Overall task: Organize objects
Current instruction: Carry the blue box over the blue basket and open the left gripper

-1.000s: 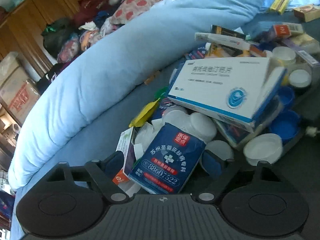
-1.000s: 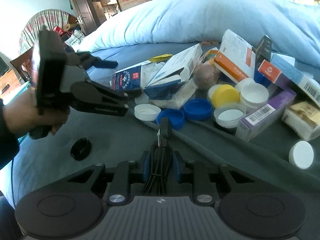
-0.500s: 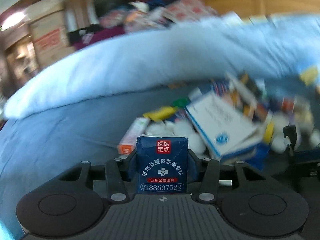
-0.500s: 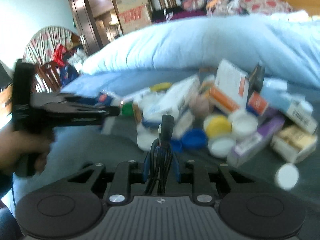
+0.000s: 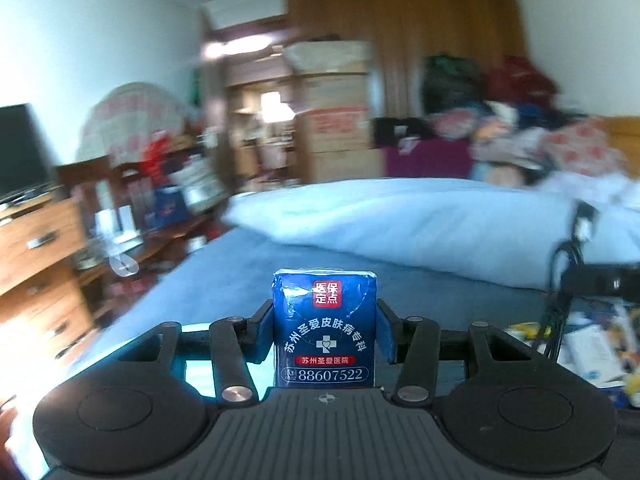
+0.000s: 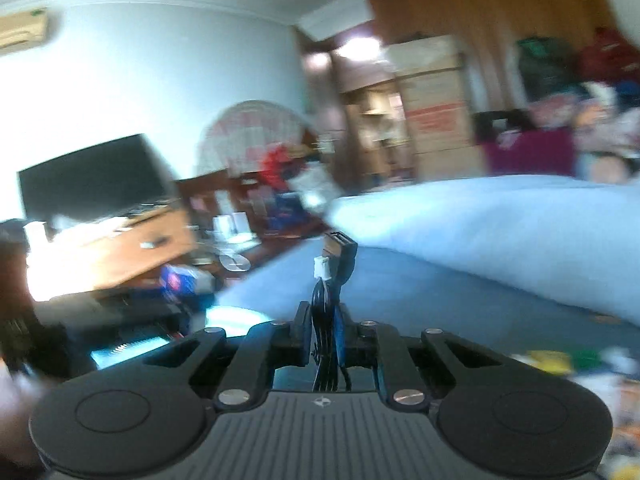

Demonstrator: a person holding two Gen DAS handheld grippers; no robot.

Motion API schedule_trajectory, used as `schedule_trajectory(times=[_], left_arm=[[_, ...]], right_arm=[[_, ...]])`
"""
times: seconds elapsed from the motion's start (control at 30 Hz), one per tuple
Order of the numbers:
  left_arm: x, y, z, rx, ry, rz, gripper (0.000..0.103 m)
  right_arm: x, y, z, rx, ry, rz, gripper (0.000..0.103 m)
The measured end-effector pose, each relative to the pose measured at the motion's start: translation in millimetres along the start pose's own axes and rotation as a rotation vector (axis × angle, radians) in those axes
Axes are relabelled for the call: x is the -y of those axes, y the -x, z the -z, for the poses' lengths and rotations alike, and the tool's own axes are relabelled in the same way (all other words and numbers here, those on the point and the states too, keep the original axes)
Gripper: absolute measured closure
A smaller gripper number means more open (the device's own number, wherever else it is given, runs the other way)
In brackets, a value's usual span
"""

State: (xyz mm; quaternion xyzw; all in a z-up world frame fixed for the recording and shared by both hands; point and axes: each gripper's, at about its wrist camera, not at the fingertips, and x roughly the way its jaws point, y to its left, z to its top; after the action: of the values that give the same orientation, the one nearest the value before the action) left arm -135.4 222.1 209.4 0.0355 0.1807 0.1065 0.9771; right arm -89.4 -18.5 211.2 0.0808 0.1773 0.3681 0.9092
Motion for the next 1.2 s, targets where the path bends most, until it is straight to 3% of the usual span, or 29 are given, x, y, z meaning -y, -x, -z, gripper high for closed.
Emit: schedule_trajectory(times=[0.17, 0.37, 0.67, 1.0, 1.07, 1.1, 1.17, 1.2], left_arm=[[-74, 9, 20, -0.07, 0.118, -0.073, 0.053], [-121, 9, 40, -0.126, 0.172, -0.094, 0.053], [-123, -19, 37, -0.162, 0.182, -0.094, 0.052], [-116, -21, 27, -0.155, 0.168, -0.1, 0.052], [-115, -21, 27, -0.16, 0.166, -0.104, 0.048], [-113, -21, 27, -0.158, 0.164, -0.113, 0.042], [-113, -17, 27, -0.133, 0.159, -0.188, 0.017], [-114, -15, 25, -0.117, 0.16, -0.216, 0.013]], right_arm=[[-75, -54, -12, -0.1, 0.05, -0.112, 0.094], [-124, -99, -6, -0.196, 0.093, -0.133, 0.094], [-140, -157, 15, -0.259, 0.123, -0.122, 0.094], [-128, -150, 18, -0.252, 0.121, -0.129, 0.094], [-128, -152, 19, -0.265, 0.128, -0.131, 0.094], [-129, -153, 21, -0.273, 0.139, -0.13, 0.088], [-129, -148, 22, -0.245, 0.156, -0.085, 0.067], [-127, -142, 21, -0.215, 0.153, -0.058, 0.045]])
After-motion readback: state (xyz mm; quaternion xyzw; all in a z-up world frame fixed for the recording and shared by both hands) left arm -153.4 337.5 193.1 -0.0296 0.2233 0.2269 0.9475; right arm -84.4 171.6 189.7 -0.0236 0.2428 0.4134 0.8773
